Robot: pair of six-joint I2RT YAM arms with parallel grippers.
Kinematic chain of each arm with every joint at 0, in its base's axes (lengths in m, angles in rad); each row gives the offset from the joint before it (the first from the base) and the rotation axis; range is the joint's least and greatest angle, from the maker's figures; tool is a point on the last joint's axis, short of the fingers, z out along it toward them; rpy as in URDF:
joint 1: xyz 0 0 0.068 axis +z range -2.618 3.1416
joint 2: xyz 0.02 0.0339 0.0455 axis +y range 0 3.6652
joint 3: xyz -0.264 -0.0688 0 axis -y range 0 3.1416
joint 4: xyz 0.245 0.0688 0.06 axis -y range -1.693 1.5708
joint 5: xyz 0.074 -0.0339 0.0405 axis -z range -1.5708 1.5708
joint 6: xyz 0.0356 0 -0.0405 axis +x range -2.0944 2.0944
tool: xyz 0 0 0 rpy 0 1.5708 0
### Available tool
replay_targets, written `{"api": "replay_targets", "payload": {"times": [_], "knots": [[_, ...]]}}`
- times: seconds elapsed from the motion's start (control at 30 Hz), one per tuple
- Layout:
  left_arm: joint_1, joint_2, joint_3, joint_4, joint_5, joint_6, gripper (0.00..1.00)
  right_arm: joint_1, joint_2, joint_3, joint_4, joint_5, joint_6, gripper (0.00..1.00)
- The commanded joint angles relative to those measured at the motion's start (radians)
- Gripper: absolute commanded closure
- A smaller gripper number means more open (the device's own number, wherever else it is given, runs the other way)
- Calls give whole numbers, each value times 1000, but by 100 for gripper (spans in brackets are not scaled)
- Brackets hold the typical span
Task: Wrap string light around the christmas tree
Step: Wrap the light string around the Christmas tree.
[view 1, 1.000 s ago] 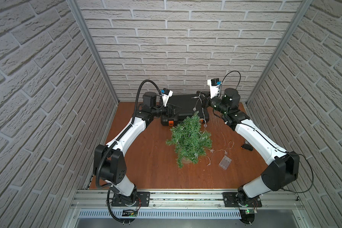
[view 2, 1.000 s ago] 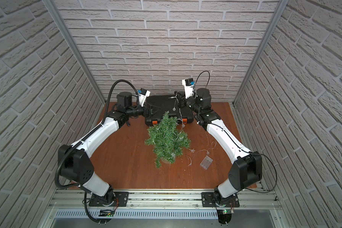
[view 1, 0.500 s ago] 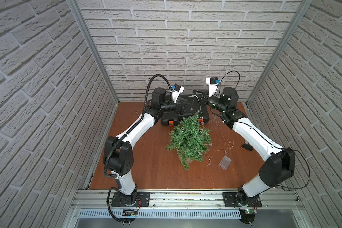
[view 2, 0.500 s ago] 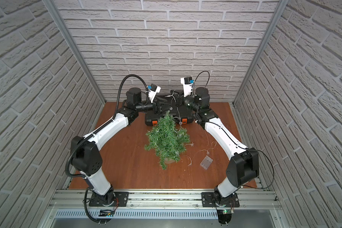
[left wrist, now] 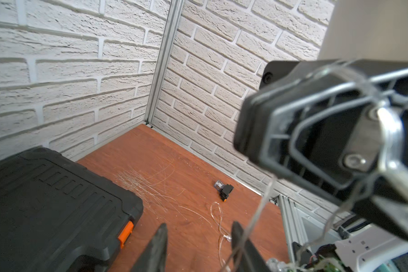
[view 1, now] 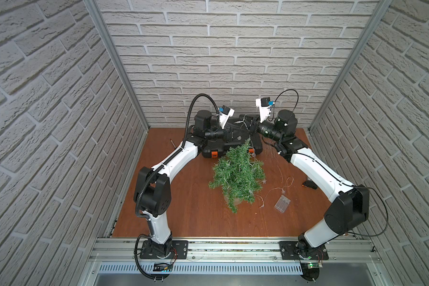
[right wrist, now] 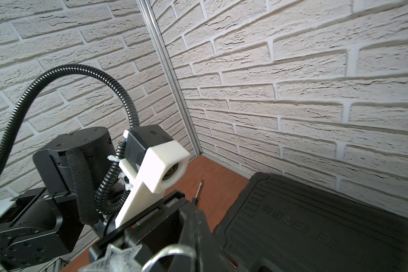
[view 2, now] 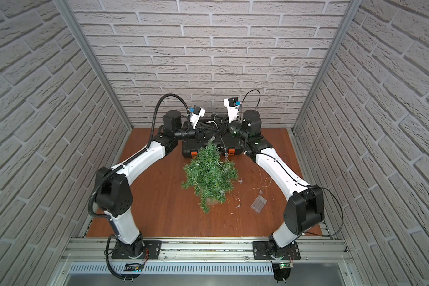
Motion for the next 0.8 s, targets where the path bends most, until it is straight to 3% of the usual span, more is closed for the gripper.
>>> {"api": "replay_targets", "payload": {"times": [0.0, 0.1, 0.2, 0.4, 0.67, 0.77], "knots": [[-5, -1, 25, 59, 21, -3, 66, 8, -15, 18, 19, -9, -1, 97], [-4, -20, 15, 42, 10, 11, 71, 8, -19, 16, 15, -9, -1, 97], [2, -47, -4, 31, -7, 28, 86, 8, -26, 12, 8, -11, -1, 97], [2, -93, -58, 77, -20, 26, 100, 9, -37, 6, 7, -18, 2, 97], [3, -170, -119, 63, -75, 67, 100, 8, -50, 5, -9, -8, 18, 95], [2, -220, -142, 9, -145, 94, 100, 8, -50, 19, -52, -15, 11, 79]]}}
